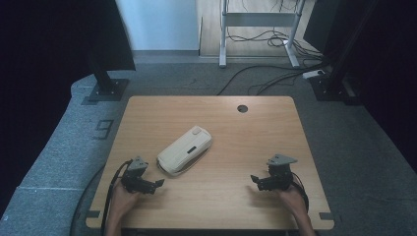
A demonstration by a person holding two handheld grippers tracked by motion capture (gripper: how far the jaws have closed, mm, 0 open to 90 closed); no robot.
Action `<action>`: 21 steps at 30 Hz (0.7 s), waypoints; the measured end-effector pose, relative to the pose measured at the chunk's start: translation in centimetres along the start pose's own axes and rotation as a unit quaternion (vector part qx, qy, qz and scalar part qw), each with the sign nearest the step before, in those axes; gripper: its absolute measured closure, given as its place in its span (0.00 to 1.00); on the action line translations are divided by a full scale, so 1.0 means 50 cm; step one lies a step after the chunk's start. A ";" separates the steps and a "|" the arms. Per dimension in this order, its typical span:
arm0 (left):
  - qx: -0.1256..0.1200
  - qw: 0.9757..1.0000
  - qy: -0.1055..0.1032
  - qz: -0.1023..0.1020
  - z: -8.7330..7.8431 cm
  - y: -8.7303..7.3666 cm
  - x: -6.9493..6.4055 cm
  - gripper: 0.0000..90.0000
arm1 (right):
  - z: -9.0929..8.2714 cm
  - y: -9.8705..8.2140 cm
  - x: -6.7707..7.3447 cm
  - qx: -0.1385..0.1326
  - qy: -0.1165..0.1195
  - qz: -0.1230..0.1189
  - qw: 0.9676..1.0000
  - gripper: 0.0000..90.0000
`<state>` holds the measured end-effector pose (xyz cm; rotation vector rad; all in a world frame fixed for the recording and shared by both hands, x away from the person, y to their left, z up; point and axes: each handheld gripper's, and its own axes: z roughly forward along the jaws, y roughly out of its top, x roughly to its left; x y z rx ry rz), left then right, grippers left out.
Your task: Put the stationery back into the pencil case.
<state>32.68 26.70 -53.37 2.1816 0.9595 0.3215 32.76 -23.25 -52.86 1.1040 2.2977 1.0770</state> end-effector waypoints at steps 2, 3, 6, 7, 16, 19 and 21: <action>0.010 1.000 0.004 0.002 0.008 -0.007 -0.002 0.00 | 0.004 -0.014 -0.001 0.002 -0.002 0.005 1.000 0.02; 0.016 1.000 0.006 0.003 0.012 -0.010 -0.003 0.00 | 0.006 -0.018 -0.001 0.005 -0.002 0.005 1.000 0.02; 0.029 0.999 0.009 0.008 0.023 -0.016 -0.005 0.00 | 0.011 -0.031 -0.003 0.013 -0.004 0.003 1.000 0.02; 0.028 0.999 0.013 0.011 0.024 -0.017 -0.007 0.00 | 0.012 -0.035 -0.004 0.014 -0.004 0.004 1.000 0.02; 0.031 0.999 0.023 0.011 0.025 -0.017 -0.010 0.00 | 0.021 -0.054 -0.008 0.035 0.000 0.008 0.999 0.03; 0.031 0.999 0.024 0.009 0.025 -0.017 -0.011 0.00 | 0.022 -0.054 -0.008 0.035 0.001 0.008 0.999 0.03; 0.030 0.999 0.027 0.007 0.025 -0.017 -0.012 0.00 | 0.022 -0.055 -0.008 0.036 0.001 0.009 0.999 0.03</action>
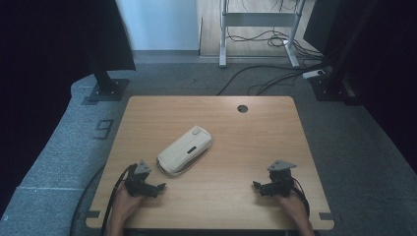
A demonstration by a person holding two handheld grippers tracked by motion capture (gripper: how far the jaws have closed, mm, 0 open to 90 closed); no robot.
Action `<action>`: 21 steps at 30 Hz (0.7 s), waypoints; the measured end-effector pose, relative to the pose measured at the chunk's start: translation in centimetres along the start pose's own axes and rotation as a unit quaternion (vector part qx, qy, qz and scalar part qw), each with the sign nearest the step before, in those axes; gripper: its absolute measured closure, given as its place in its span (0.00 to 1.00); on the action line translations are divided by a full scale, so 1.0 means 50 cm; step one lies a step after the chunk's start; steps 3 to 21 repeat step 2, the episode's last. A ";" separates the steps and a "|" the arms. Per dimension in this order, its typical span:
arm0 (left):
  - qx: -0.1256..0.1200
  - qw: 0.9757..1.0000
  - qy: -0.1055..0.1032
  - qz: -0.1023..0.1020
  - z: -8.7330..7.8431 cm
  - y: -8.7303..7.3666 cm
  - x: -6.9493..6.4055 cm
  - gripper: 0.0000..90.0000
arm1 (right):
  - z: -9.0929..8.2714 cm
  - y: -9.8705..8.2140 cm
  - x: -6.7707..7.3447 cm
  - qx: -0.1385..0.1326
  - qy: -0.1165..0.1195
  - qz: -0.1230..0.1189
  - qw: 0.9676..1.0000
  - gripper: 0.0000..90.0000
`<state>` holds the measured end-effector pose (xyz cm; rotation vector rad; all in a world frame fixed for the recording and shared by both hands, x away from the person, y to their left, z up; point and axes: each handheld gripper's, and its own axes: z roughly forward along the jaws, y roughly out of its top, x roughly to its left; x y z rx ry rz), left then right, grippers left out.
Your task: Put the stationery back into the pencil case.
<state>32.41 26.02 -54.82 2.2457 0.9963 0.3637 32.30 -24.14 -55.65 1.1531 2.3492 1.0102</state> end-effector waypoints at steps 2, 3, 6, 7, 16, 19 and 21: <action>0.000 1.000 0.001 0.000 0.000 0.000 0.000 0.00 | 0.000 0.000 0.000 0.000 0.000 0.000 1.000 0.02; 0.000 1.000 0.001 0.000 0.000 0.000 0.000 0.00 | 0.000 0.000 0.000 0.000 0.000 0.000 1.000 0.02; 0.000 1.000 0.001 0.000 0.000 0.000 0.000 0.00 | 0.000 0.000 0.000 0.000 0.000 0.000 1.000 0.02; 0.000 1.000 0.001 0.000 0.000 0.000 0.000 0.00 | 0.000 0.000 0.000 0.000 0.000 0.000 1.000 0.02; 0.000 1.000 0.001 0.000 0.000 0.000 0.000 0.00 | 0.000 0.000 0.000 0.000 0.000 0.000 1.000 0.02; 0.000 1.000 0.001 0.000 0.000 0.000 0.000 0.00 | 0.000 0.000 0.000 0.000 0.000 0.000 1.000 0.02; 0.000 1.000 0.001 0.000 0.000 0.000 0.000 0.00 | 0.000 0.000 0.000 0.000 0.000 0.000 1.000 0.02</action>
